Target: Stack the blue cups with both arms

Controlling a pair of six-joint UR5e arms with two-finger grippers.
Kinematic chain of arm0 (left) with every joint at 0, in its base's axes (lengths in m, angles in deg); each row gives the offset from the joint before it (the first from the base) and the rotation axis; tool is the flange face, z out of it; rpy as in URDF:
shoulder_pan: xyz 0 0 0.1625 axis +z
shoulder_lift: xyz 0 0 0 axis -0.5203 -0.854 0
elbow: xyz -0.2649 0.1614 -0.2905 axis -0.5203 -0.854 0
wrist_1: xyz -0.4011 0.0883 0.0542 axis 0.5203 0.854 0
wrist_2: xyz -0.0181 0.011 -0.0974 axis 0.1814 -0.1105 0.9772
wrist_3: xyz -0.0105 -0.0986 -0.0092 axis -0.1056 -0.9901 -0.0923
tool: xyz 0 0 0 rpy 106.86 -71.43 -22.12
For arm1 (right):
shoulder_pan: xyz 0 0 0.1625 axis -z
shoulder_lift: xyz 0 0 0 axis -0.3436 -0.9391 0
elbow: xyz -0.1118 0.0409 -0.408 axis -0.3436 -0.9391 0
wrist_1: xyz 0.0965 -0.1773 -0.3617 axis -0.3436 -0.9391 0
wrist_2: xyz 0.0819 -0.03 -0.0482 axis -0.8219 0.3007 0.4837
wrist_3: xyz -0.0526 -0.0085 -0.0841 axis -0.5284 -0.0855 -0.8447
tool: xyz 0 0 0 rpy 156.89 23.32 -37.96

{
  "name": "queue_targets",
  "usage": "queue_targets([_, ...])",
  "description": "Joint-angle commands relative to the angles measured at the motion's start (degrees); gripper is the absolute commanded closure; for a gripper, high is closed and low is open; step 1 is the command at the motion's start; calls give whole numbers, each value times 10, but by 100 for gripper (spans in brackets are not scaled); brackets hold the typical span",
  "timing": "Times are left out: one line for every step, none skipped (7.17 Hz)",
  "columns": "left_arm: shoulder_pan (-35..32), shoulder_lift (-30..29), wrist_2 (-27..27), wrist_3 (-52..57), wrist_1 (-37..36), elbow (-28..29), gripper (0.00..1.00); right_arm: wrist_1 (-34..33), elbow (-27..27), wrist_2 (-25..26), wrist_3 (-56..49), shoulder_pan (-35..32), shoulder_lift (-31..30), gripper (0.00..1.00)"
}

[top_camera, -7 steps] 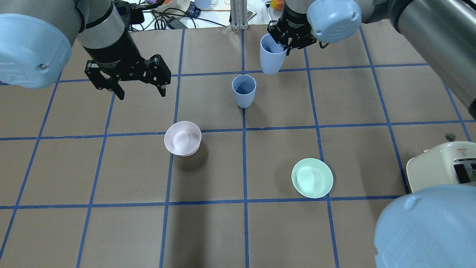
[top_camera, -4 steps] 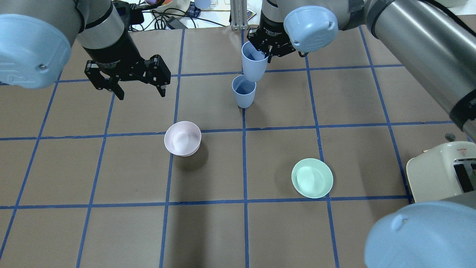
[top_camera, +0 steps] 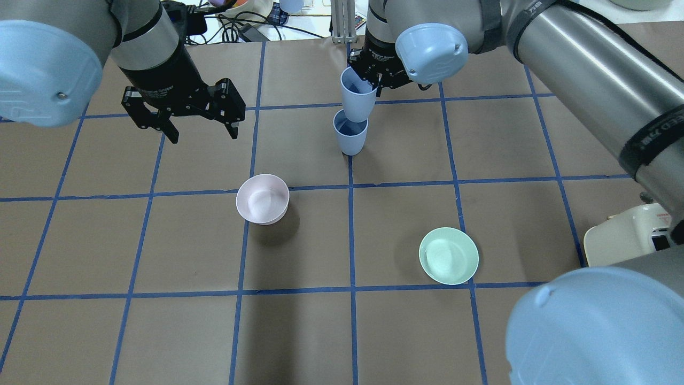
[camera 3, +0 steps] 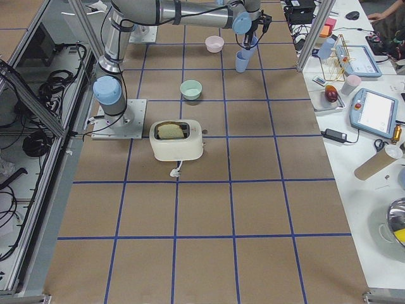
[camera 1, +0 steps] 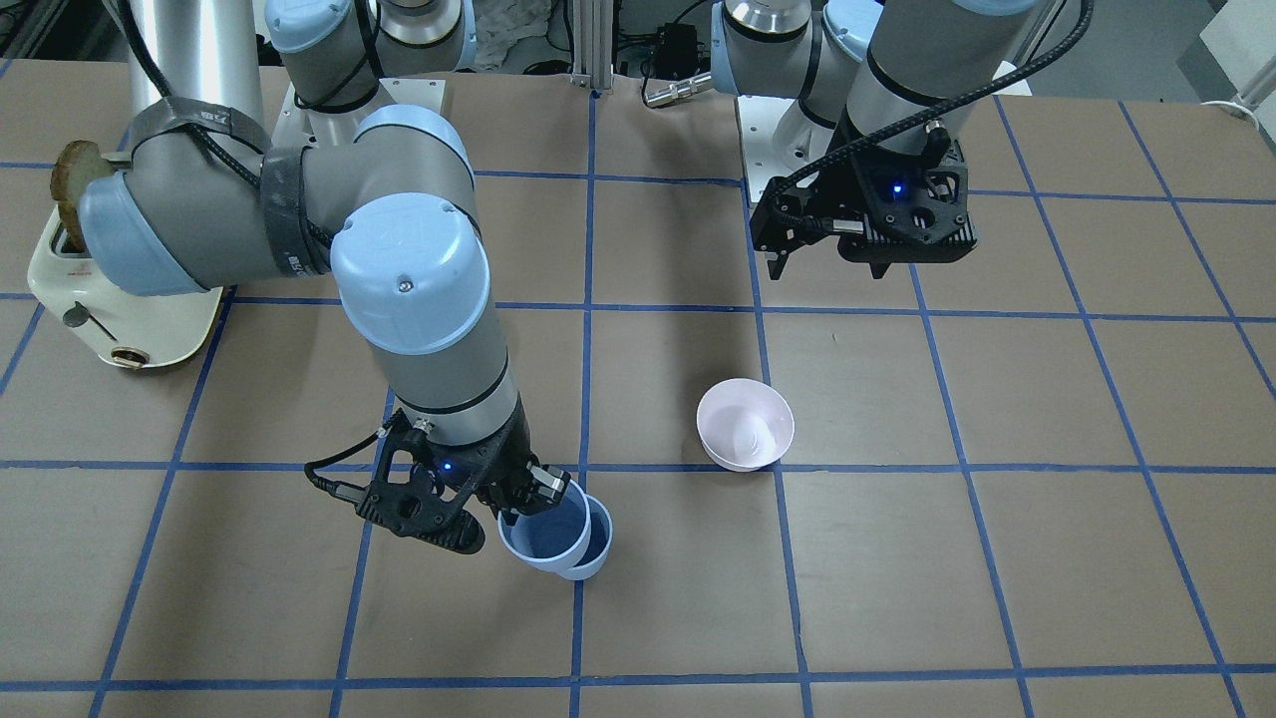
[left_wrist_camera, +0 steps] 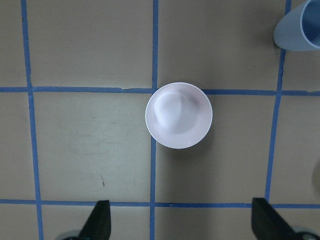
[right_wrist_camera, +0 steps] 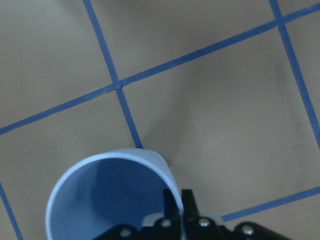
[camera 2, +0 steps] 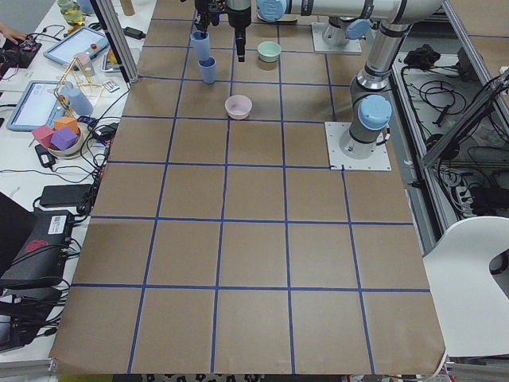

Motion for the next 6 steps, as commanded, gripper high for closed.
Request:
queue_targets([0, 0, 1, -1, 0, 3, 0, -3, 2, -7, 0, -1, 4, 100])
queue_targets([0, -1, 1, -1, 0, 3, 0, -3, 2, -7, -2, -1, 9, 100])
queue_targets([0, 0, 1, -1, 0, 3, 0, -4, 2, -7, -7, -1, 10, 80])
queue_targets([0, 3, 0, -1, 1, 3, 0, -6, 0, -7, -5, -1, 8, 13])
queue_targets([2, 0, 1, -1, 0, 3, 0, -6, 0, -7, 0, -1, 4, 0])
queue_targets([2, 3, 0, 0, 1, 3, 0, -6, -3, -7, -3, 2, 4, 0])
